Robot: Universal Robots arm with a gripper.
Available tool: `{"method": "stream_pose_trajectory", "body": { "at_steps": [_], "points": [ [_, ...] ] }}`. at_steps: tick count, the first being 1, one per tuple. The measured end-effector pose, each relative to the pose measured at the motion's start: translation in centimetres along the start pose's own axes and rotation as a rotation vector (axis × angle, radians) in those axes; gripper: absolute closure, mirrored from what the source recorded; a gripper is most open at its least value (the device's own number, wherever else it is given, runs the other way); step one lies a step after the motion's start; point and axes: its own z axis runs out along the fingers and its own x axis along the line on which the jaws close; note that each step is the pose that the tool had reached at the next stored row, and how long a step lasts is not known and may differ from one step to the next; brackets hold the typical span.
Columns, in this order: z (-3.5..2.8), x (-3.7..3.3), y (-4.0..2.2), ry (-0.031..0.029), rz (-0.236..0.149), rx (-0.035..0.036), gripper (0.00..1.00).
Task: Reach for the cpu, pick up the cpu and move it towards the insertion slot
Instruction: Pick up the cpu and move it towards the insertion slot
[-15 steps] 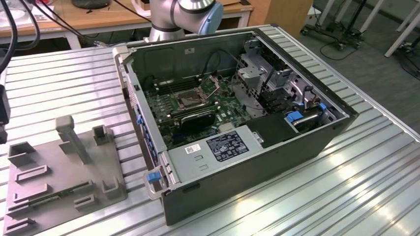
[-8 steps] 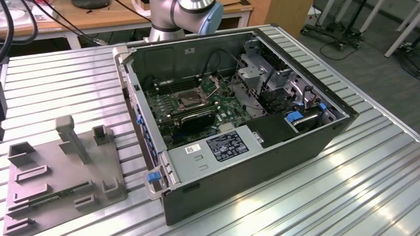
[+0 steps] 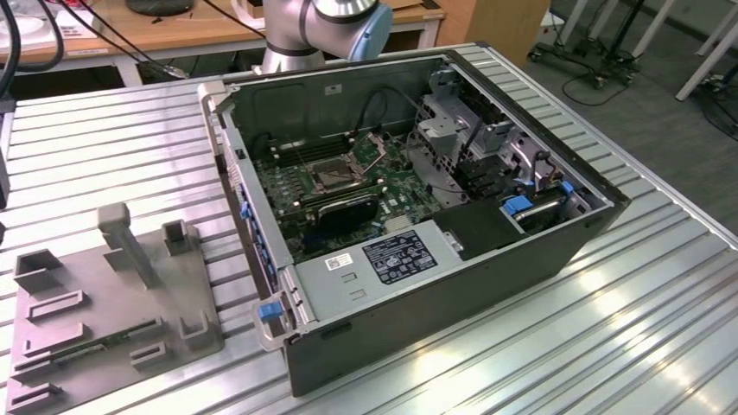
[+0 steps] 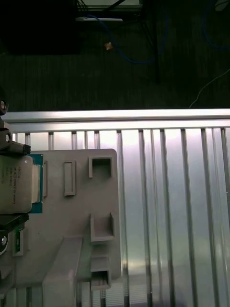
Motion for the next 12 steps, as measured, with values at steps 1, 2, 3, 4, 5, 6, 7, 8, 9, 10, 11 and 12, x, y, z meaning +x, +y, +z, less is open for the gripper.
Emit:
{"method": "stream_pose_trajectory", "body": {
  "at_steps": [1, 2, 3, 4, 5, 6, 7, 8, 9, 10, 11, 12],
  "points": [
    [-0.01, 0.00, 0.00, 0.0001, 0.000, 0.0001, 0.45],
    [-0.01, 0.00, 0.00, 0.0001, 0.000, 0.0001, 0.45],
    [-0.01, 0.00, 0.00, 0.0001, 0.000, 0.0000, 0.45],
    [-0.01, 0.00, 0.00, 0.0001, 0.000, 0.0000, 0.45],
    [-0.01, 0.00, 0.00, 0.0001, 0.000, 0.0000, 0.45],
    [-0.01, 0.00, 0.00, 0.0001, 0.000, 0.0000, 0.45],
    [-0.01, 0.00, 0.00, 0.0001, 0.000, 0.0000, 0.45],
    [-0.01, 0.00, 0.00, 0.0000, 0.000, -0.0001, 0.45],
    [-0.04, 0.00, 0.00, 0.0001, 0.000, 0.0000, 0.45],
    [-0.10, 0.01, 0.00, 0.0003, 0.000, 0.0001, 0.45],
    [-0.22, 0.00, 0.01, 0.0004, 0.000, 0.0000, 0.45],
    [-0.32, 0.00, 0.02, 0.0002, 0.000, -0.0005, 0.45]
  ]
}}
